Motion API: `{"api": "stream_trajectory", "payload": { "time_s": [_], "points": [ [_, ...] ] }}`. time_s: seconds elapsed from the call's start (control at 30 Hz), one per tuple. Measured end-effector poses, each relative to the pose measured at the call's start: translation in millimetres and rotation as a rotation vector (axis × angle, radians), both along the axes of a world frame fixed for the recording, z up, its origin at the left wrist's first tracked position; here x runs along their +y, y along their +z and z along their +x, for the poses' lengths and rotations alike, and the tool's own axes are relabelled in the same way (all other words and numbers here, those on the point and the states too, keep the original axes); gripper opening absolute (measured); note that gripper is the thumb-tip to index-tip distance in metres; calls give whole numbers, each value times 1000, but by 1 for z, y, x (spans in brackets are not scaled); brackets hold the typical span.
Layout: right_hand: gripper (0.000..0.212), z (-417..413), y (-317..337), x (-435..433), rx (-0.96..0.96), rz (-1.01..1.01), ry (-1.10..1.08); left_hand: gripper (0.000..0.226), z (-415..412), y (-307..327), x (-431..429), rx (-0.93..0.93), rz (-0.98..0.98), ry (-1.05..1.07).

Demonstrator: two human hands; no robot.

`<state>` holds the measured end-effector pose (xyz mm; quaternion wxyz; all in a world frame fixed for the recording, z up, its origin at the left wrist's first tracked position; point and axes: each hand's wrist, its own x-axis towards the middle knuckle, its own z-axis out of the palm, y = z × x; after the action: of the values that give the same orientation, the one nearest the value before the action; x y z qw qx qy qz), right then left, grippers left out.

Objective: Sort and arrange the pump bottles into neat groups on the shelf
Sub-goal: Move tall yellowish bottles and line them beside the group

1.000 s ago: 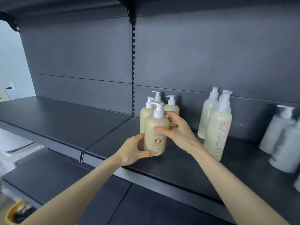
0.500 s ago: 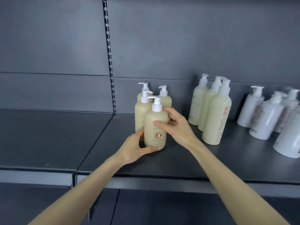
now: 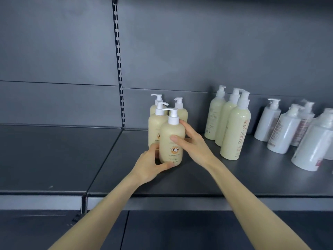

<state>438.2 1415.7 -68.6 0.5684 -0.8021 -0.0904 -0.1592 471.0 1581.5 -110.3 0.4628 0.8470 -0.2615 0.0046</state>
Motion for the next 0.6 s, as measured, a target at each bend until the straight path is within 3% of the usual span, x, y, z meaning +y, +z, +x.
{"api": "stream_trajectory", "payload": {
  "time_s": [0.2,0.3,0.4,0.5,0.6],
  "points": [
    [82,-8,8,3,100,-95,-18,45,-8,4,3,-64,1,71],
    [76,-21,16,-2,152,-213,-86,38,-13,5,8,-98,58,122],
    [54,-43,21,-14,148,-278,-174,27,-28,9,14,-203,207,165],
    [49,-67,29,-37,164,-375,-269,21,-46,21,10,-281,242,90],
    [46,-98,48,-66,129,-498,-390,29,-63,50,-11,-375,243,-11]
  ]
}}
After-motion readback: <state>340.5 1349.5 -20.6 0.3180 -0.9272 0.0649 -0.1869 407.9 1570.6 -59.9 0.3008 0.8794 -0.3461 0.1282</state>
